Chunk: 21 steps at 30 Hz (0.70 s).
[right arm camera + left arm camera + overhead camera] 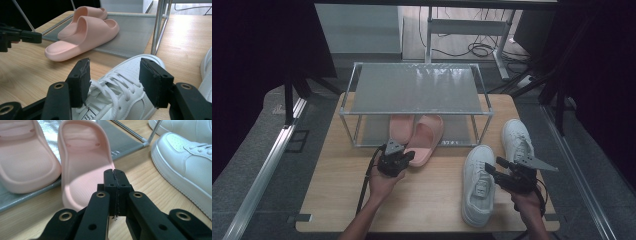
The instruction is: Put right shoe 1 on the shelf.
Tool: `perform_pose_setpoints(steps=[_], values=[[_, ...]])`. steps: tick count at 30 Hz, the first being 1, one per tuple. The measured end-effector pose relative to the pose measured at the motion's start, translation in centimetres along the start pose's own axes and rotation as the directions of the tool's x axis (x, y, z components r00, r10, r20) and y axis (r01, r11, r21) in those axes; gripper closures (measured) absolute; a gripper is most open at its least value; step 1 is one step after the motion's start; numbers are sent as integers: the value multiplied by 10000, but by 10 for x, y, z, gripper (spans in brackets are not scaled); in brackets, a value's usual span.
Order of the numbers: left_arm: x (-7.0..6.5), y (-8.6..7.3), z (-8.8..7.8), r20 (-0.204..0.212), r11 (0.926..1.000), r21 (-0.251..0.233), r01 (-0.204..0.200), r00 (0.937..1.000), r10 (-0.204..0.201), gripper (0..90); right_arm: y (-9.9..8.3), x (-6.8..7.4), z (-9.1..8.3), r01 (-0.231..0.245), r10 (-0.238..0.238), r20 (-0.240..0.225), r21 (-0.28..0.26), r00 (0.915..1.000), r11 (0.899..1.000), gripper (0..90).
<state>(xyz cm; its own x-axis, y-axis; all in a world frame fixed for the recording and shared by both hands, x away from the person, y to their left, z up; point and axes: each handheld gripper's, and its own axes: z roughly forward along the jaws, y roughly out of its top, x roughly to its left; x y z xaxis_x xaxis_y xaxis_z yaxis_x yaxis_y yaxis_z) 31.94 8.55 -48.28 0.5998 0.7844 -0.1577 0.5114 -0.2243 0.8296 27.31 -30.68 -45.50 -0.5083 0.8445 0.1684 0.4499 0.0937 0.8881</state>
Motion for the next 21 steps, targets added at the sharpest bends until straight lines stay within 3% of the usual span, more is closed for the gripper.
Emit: perform_pose_setpoints(steps=[8,21], values=[[3,-11,-9,4,9999,129,-54,10000,54,900,0,1,1,-15,15,-6,43,10000,10000,422],[1,-34,-9,-48,9944,934,-497,9987,504,900,0,1,1,0,0,-9,59,10000,10000,423]])
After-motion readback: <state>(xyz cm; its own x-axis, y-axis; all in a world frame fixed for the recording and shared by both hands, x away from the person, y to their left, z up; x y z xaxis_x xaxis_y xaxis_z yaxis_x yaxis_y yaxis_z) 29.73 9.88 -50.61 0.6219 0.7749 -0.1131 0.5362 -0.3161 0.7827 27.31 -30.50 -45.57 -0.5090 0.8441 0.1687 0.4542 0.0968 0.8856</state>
